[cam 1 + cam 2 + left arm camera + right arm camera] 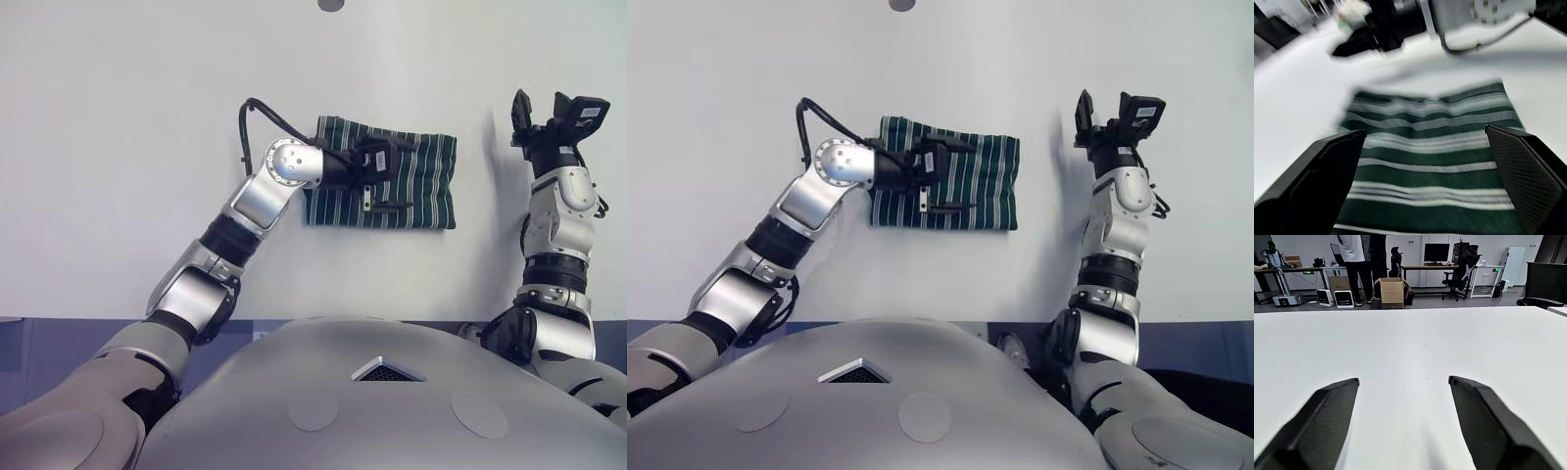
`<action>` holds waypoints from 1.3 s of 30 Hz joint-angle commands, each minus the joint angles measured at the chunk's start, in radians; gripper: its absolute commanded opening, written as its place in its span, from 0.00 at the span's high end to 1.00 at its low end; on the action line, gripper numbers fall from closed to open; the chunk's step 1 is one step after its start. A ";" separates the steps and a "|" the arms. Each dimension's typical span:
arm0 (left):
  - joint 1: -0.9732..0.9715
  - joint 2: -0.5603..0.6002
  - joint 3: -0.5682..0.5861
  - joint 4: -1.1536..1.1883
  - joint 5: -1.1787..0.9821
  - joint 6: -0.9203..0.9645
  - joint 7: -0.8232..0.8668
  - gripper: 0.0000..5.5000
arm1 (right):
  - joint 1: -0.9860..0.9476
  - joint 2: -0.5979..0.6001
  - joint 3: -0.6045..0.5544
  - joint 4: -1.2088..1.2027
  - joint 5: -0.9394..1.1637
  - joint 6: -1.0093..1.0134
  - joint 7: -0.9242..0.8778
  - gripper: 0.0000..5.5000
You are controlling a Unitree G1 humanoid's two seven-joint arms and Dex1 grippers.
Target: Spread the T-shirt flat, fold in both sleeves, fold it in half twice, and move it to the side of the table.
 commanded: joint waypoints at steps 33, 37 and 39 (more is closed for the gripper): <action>0.001 -0.065 0.623 -0.201 -0.234 -0.279 0.917 0.19 | -0.230 0.181 0.173 -0.293 -0.231 -0.210 -0.304 0.38; 0.016 -0.080 0.557 -0.281 -0.190 -0.178 0.891 0.19 | -0.223 0.203 0.238 -0.397 -0.279 -0.166 -0.312 0.38; 0.000 -0.082 0.533 -0.284 -0.153 -0.158 0.886 0.19 | -0.220 0.217 0.245 -0.416 -0.278 -0.149 -0.316 0.38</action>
